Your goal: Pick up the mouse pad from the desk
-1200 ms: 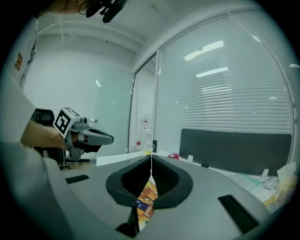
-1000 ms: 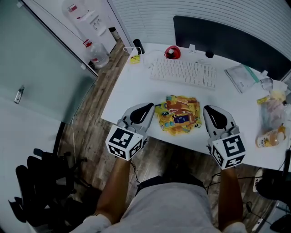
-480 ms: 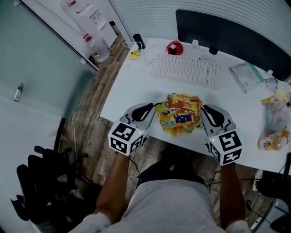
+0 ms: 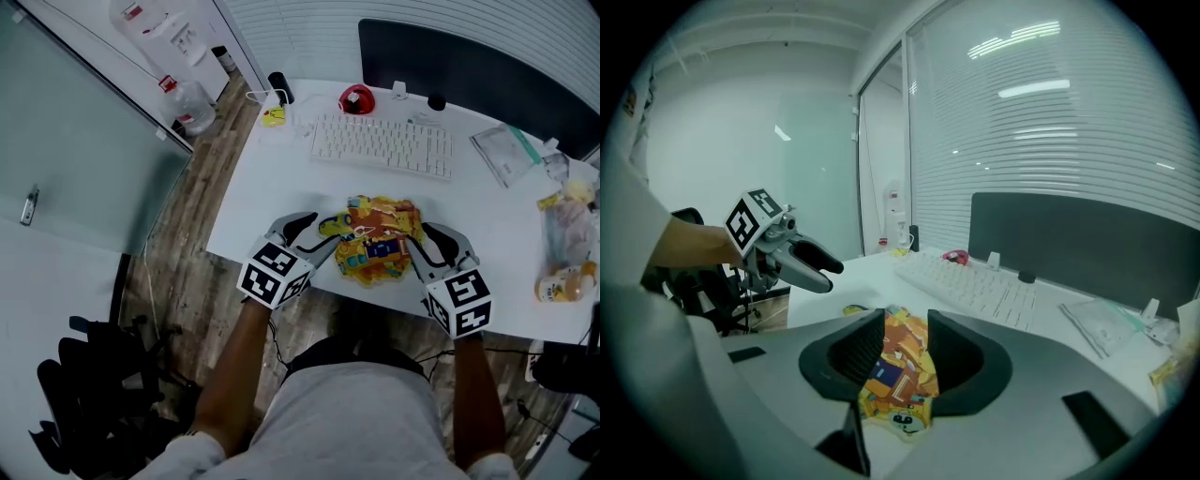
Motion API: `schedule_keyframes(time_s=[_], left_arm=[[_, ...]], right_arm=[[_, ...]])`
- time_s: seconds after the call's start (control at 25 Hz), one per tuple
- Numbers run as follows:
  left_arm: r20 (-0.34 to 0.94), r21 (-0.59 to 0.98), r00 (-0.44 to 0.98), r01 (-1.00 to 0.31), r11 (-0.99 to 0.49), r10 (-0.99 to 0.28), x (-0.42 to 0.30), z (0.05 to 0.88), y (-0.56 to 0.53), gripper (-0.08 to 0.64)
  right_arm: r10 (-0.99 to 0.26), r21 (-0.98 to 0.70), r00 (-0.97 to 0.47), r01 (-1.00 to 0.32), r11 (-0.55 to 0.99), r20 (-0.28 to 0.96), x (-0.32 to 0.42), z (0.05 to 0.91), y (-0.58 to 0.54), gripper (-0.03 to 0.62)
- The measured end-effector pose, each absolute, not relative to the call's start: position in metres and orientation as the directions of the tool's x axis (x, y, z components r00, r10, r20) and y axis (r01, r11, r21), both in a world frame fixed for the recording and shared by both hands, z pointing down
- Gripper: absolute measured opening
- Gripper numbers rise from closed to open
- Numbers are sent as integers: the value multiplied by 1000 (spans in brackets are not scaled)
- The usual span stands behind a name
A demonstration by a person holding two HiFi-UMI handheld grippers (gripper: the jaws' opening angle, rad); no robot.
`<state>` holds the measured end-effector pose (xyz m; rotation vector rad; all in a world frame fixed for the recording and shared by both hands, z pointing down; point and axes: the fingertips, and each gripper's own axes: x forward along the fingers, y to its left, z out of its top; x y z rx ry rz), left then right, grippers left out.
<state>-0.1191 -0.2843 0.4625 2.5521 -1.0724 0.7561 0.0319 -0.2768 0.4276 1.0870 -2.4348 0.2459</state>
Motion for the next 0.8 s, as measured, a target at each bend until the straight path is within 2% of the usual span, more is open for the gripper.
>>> schedule_keyframes(time_s=[0.36, 0.52, 0.8], left_arm=[[695, 84, 573, -666, -741, -435, -119, 511, -287, 320], [734, 100, 553, -662, -743, -394, -120, 526, -289, 346], [774, 124, 523, -678, -725, -357, -122, 542, -294, 369]], right_arm=[[-591, 3, -511, -755, 656, 625, 36, 478, -271, 235], [-562, -2, -474, -765, 643, 677, 40, 498, -269, 261], [-541, -2, -407, -800, 600, 736, 53, 523, -270, 270]])
